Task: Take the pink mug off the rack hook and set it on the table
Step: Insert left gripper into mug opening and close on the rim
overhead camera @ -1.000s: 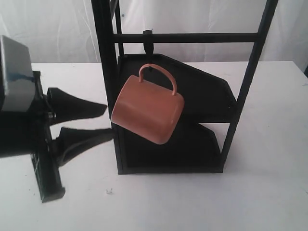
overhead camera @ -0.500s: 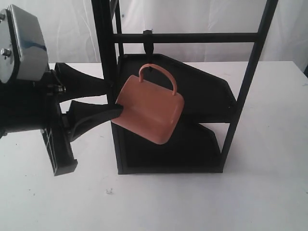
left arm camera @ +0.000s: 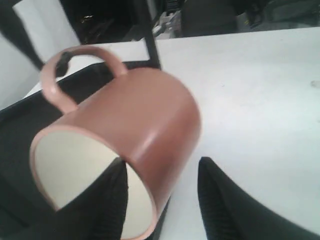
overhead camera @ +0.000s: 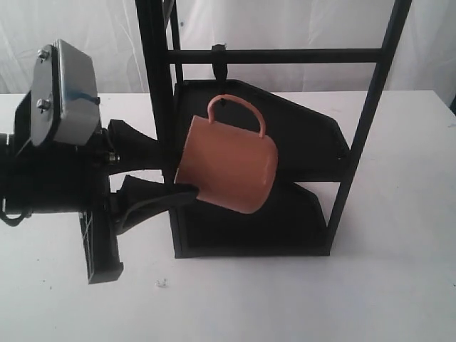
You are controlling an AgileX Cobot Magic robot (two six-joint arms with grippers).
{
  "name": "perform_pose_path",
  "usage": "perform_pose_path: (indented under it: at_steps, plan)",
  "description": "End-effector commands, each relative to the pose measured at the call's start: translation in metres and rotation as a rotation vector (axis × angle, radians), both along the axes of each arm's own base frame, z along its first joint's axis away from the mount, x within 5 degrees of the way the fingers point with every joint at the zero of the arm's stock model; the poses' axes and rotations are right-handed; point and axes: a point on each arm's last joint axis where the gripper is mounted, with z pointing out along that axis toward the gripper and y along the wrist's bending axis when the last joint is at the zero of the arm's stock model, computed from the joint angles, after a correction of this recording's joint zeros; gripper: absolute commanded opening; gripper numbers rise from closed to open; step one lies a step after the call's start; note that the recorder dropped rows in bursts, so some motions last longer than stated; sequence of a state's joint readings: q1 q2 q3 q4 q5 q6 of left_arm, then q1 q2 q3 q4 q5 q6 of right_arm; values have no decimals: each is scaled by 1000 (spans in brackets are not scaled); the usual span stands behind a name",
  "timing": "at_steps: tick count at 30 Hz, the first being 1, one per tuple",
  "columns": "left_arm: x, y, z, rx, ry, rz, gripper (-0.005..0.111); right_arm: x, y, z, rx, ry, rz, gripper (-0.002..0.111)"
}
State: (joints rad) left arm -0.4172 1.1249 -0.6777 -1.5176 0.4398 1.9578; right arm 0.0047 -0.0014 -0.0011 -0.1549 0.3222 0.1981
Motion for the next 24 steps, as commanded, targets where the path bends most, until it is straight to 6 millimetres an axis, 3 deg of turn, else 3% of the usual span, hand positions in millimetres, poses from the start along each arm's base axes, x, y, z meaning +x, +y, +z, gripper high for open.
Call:
perform_pose_path:
  at_steps: [1, 9, 24]
  plan:
    - [-6, -5, 5, 0, -84, -108, 48, 0, 0, 0, 5, -6, -4, 0]
    - [5, -9, 1, -108, 18, -47, 48, 0, 0, 0, 5, -6, -4, 0]
    - [10, -8, -3, -103, 37, -7, 48, 0, 0, 0, 5, -6, -4, 0]
